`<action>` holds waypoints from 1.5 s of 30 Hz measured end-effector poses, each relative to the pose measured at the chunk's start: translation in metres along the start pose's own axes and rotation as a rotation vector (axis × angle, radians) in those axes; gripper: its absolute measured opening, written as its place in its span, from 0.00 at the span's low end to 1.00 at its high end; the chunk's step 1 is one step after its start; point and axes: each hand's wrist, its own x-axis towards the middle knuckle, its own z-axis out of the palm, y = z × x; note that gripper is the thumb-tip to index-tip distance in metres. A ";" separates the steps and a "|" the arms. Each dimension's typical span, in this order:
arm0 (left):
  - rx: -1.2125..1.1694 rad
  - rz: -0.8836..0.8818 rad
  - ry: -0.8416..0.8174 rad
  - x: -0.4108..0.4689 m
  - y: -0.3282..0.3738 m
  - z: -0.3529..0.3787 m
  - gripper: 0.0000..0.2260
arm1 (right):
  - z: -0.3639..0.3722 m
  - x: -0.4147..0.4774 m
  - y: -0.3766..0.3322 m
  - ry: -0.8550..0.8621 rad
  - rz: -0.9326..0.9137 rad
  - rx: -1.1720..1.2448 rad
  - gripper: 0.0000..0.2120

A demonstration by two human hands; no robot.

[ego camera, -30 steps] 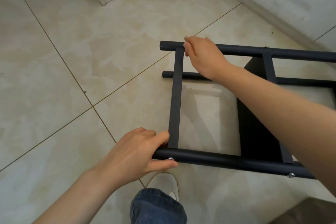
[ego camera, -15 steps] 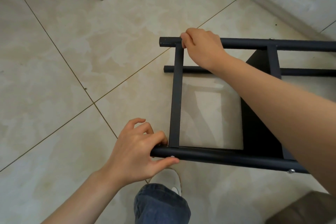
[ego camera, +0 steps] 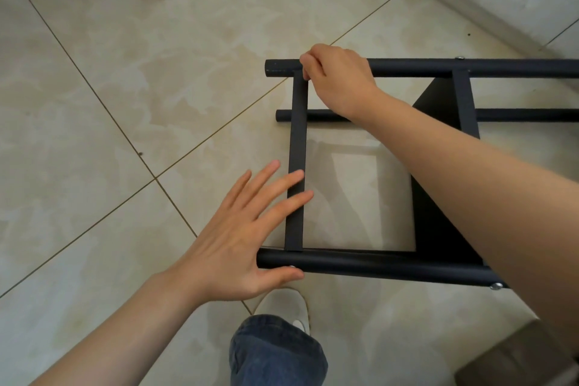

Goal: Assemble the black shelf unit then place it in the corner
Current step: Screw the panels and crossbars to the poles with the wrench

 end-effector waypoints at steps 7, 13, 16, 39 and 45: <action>-0.149 0.030 0.028 0.003 0.002 0.011 0.37 | -0.003 -0.005 0.002 0.003 -0.007 0.011 0.18; -0.209 0.030 0.057 0.001 0.001 0.017 0.35 | -0.020 -0.033 0.009 0.051 -0.046 0.194 0.15; -0.207 0.031 0.061 0.002 0.001 0.019 0.35 | -0.023 -0.076 0.018 0.059 -0.044 0.237 0.13; -0.196 0.037 0.057 0.004 0.003 0.019 0.36 | 0.024 -0.155 0.022 -0.914 0.425 1.035 0.05; -0.201 0.034 0.052 0.005 0.004 0.019 0.35 | 0.023 -0.143 0.024 -1.065 0.336 0.946 0.07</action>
